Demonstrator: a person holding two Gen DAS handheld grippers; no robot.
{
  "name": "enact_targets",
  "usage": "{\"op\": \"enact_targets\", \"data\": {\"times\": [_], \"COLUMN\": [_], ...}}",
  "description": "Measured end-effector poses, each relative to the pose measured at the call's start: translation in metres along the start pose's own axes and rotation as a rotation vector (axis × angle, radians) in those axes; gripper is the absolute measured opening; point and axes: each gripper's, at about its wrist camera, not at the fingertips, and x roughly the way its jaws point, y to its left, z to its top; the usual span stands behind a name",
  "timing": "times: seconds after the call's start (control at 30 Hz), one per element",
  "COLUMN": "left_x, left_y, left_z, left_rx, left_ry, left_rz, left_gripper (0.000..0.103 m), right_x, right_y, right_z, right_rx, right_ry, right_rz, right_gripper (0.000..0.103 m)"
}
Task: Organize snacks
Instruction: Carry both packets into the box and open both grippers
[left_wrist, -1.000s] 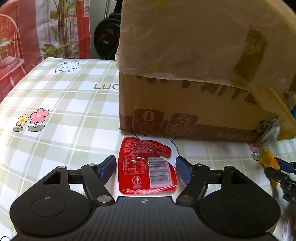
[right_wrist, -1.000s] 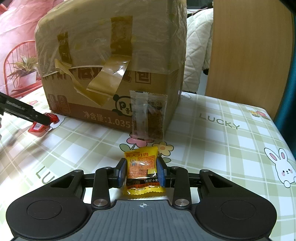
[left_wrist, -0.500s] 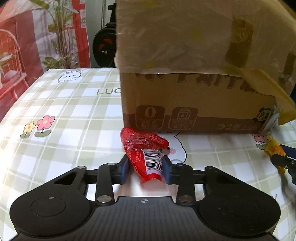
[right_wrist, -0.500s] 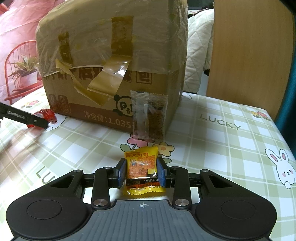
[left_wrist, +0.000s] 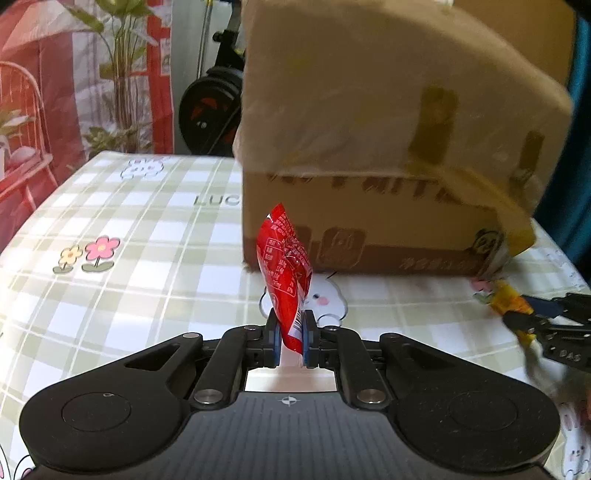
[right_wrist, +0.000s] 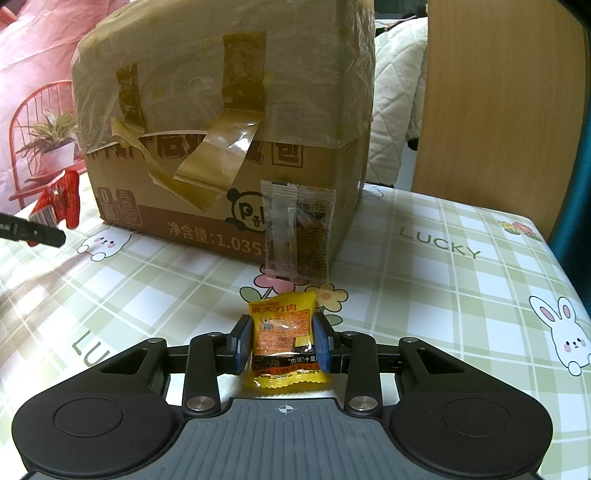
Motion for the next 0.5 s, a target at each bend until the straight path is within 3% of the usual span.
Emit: {"op": "enact_targets", "data": {"times": [0.27, 0.5], "left_x": [-0.019, -0.047], "left_y": [-0.001, 0.006], "left_z": [0.003, 0.011], "left_rx": [-0.002, -0.032], "left_ry": [-0.063, -0.142], "left_rz": [-0.036, -0.008], "left_gripper": [0.011, 0.011], "right_x": [-0.023, -0.063], "right_y": [0.004, 0.009], "right_z": [0.001, 0.017], "right_rx": [0.009, 0.007], "right_ry": [-0.032, -0.14], "right_rz": [0.002, -0.007], "right_gripper": [0.03, 0.03]}}
